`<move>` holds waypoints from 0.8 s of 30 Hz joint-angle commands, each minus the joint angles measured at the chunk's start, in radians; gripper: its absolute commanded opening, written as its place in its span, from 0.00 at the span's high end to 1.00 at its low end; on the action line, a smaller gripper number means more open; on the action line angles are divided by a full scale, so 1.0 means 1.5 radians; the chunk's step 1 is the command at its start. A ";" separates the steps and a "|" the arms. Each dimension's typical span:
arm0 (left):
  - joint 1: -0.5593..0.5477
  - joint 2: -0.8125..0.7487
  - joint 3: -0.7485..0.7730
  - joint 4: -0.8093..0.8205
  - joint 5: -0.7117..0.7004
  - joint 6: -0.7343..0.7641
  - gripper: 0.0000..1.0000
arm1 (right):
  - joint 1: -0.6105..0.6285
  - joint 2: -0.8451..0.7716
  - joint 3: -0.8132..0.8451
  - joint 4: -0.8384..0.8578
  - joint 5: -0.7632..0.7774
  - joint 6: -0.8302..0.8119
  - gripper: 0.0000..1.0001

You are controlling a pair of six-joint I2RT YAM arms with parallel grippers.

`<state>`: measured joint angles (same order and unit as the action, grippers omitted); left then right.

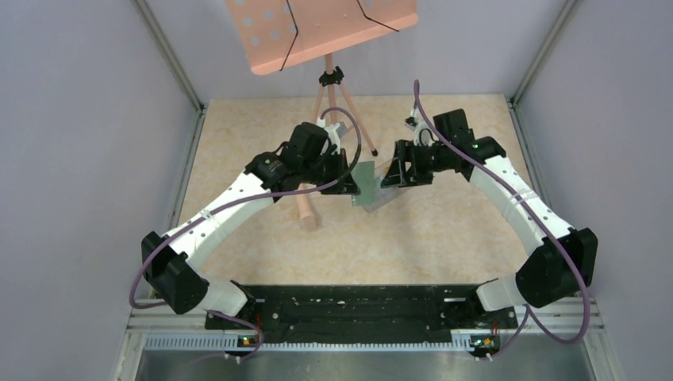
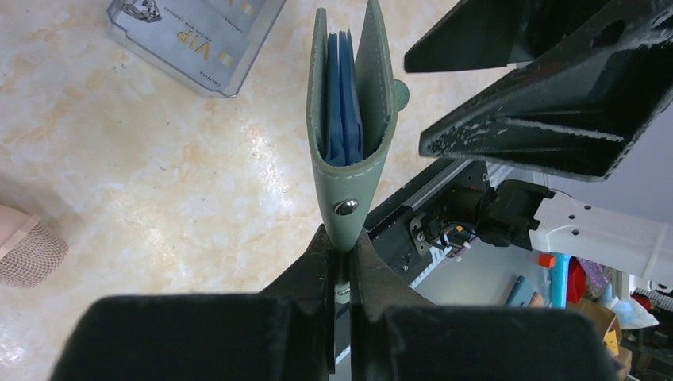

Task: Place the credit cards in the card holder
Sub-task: Open the card holder at the center of the board.

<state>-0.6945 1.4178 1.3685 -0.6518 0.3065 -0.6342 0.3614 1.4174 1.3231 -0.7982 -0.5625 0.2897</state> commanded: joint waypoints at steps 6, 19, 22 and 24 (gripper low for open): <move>-0.001 -0.013 -0.001 0.053 0.034 -0.004 1.00 | -0.002 0.007 -0.047 0.098 -0.146 0.028 0.53; 0.000 -0.017 -0.004 0.065 0.044 -0.001 1.00 | -0.002 0.039 -0.016 0.102 -0.110 0.027 0.76; 0.000 -0.017 -0.003 0.067 0.044 -0.001 1.00 | -0.002 0.042 -0.008 0.095 -0.097 0.025 0.95; -0.001 -0.020 -0.004 0.066 0.042 0.004 1.00 | -0.002 0.046 0.005 0.088 -0.098 0.019 1.00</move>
<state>-0.6949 1.4178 1.3632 -0.6197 0.3553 -0.6334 0.3614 1.4704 1.2533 -0.6743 -0.7238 0.3340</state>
